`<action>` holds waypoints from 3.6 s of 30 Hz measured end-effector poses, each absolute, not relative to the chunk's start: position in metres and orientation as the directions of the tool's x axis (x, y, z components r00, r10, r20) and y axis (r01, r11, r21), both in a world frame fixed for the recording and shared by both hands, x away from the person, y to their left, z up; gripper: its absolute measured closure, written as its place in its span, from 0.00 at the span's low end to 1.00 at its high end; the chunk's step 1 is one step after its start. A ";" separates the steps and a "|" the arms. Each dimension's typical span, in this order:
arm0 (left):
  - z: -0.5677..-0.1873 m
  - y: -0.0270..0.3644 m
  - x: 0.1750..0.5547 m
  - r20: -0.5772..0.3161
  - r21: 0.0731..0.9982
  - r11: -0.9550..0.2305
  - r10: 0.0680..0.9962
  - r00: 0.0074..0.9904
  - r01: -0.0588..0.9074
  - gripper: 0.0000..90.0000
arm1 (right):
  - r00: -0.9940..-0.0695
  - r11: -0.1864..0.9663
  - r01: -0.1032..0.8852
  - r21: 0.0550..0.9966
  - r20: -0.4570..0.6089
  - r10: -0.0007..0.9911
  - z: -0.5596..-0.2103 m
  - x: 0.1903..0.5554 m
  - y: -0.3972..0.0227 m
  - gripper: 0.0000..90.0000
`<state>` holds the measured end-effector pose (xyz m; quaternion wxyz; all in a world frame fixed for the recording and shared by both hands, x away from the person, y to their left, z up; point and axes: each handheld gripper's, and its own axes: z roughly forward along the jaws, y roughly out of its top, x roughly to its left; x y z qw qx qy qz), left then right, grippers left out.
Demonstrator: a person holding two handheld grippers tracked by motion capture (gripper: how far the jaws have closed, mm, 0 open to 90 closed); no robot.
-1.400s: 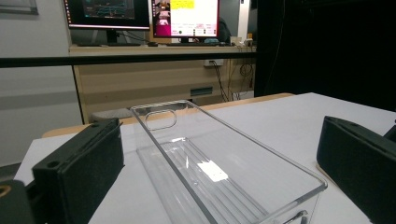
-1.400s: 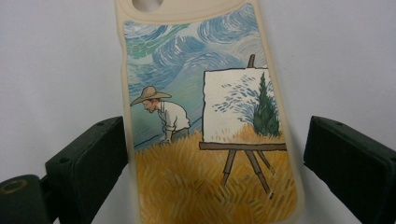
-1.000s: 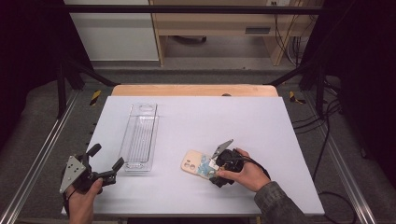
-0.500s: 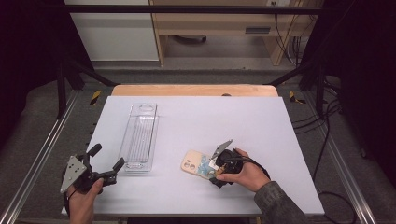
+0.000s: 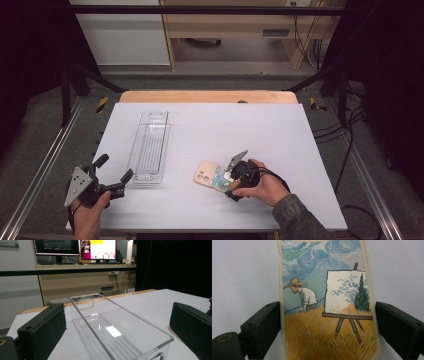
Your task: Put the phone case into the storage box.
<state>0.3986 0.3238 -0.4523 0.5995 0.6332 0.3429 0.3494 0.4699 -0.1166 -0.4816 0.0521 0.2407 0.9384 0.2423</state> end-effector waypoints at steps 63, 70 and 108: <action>-0.418 0.269 0.399 -0.022 0.992 -0.053 0.808 0.589 0.110 0.02 | -0.752 0.353 0.361 0.863 0.045 0.658 -0.466 0.470 -0.132 0.13; -0.409 0.247 0.409 -0.013 0.989 -0.081 0.780 0.625 0.121 0.02 | -0.754 0.331 0.353 0.875 0.057 0.655 -0.464 0.468 -0.133 0.13; -0.397 0.181 0.445 -0.004 0.983 -0.127 0.697 0.718 0.129 0.03 | -0.758 0.233 0.298 0.926 0.081 0.647 -0.449 0.457 -0.139 0.13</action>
